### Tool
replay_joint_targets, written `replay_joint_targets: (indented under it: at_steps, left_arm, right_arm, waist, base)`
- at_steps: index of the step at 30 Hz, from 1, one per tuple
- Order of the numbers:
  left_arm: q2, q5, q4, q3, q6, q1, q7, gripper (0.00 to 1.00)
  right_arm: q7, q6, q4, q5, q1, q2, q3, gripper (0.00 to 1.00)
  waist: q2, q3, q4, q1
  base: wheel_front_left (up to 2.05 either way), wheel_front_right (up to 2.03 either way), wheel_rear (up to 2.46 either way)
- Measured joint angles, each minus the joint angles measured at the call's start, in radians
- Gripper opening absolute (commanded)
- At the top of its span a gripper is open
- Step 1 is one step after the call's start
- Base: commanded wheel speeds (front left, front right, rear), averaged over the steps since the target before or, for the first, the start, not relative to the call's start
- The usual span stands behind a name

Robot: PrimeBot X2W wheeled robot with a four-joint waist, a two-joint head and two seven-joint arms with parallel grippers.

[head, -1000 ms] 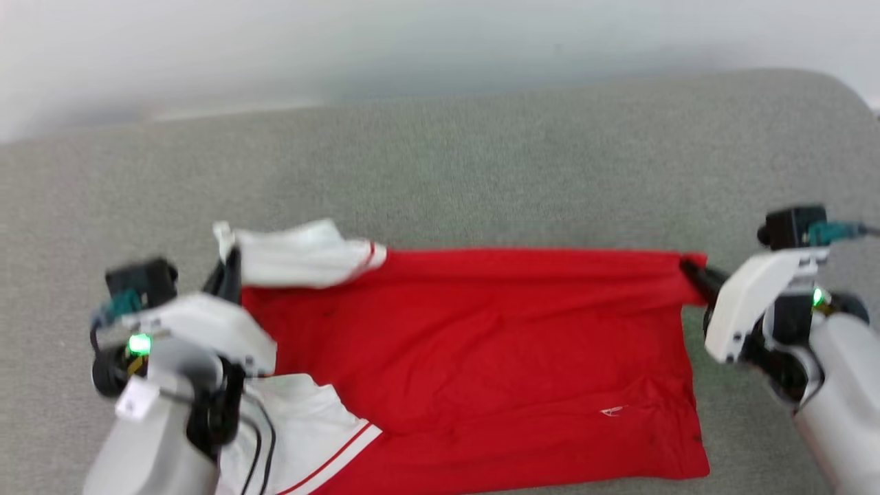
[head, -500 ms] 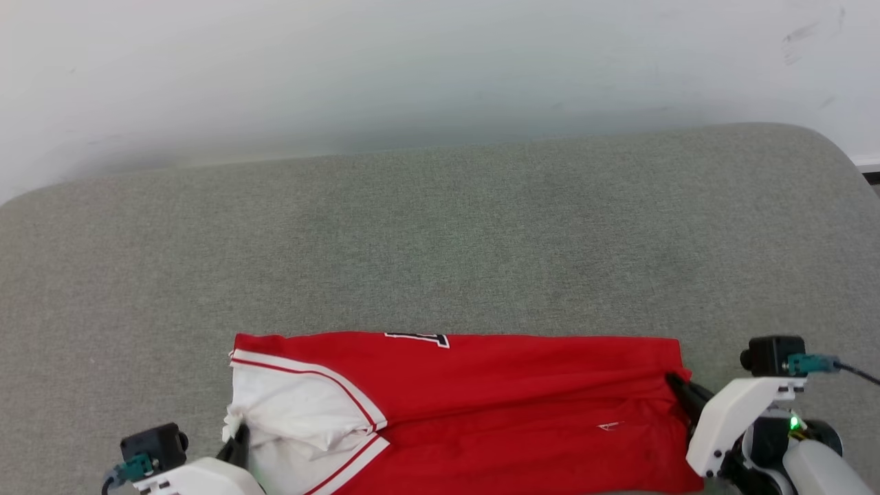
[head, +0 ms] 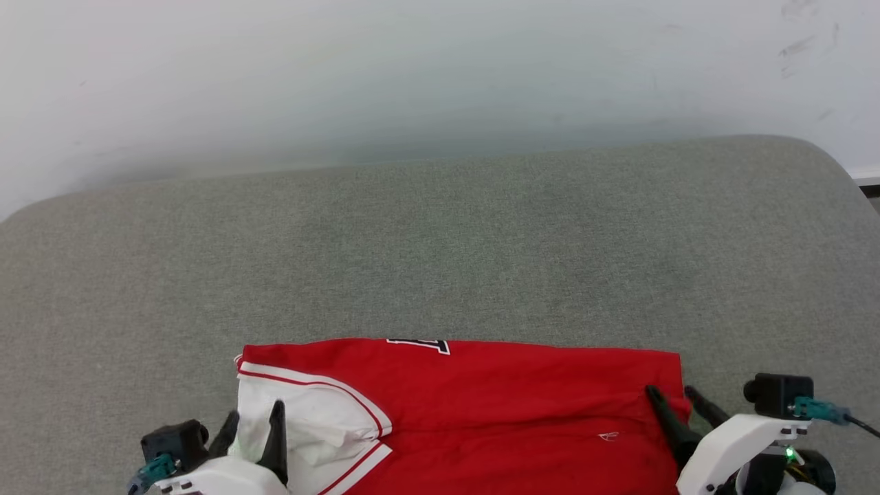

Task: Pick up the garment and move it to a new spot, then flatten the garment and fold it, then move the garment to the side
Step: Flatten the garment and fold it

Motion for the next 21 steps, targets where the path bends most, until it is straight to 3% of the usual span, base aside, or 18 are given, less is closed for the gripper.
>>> replay_joint_targets:
  at_steps: [4,9,13,15,21]
  left_arm:
    - [0.006,0.039,-0.052,-0.008,-0.005,-0.017,-0.069,1.0]
    - [0.016,0.1,-0.125,-0.031,-0.006,-0.038,-0.114,1.0]
    - [0.023,0.182,-0.178,-0.065,0.029,-0.051,-0.13,1.0]
    - [0.023,0.249,-0.23,-0.092,0.076,-0.052,-0.137,1.0]
    - [-0.005,0.263,-0.305,-0.117,0.105,-0.044,-0.137,1.0]
  right_arm:
    - [-0.014,0.0,-0.077,-0.033,0.019,0.002,-0.053,1.0]
    - [0.05,0.0,-0.135,-0.061,0.036,-0.002,-0.144,1.0]
    - [0.143,0.0,-0.151,-0.083,0.035,-0.022,-0.201,1.0]
    - [0.257,0.0,-0.156,-0.086,0.03,-0.048,-0.214,1.0]
    - [0.412,0.0,-0.154,-0.066,0.004,-0.08,-0.185,1.0]
  waist:
    - [0.0,-0.01,0.001,0.0]
    - [0.0,-0.017,0.004,0.0]
    - [0.0,-0.018,0.012,0.0001]
    - [0.0,-0.013,0.027,0.0001]
    - [0.0,0.006,0.056,0.0001]
  base:
    - [0.0,0.0,0.0]
    - [0.0,0.0,0.0]
    - [0.0,0.0,0.0]
    - [0.0,0.0,0.0]
    - [0.0,0.0,0.0]
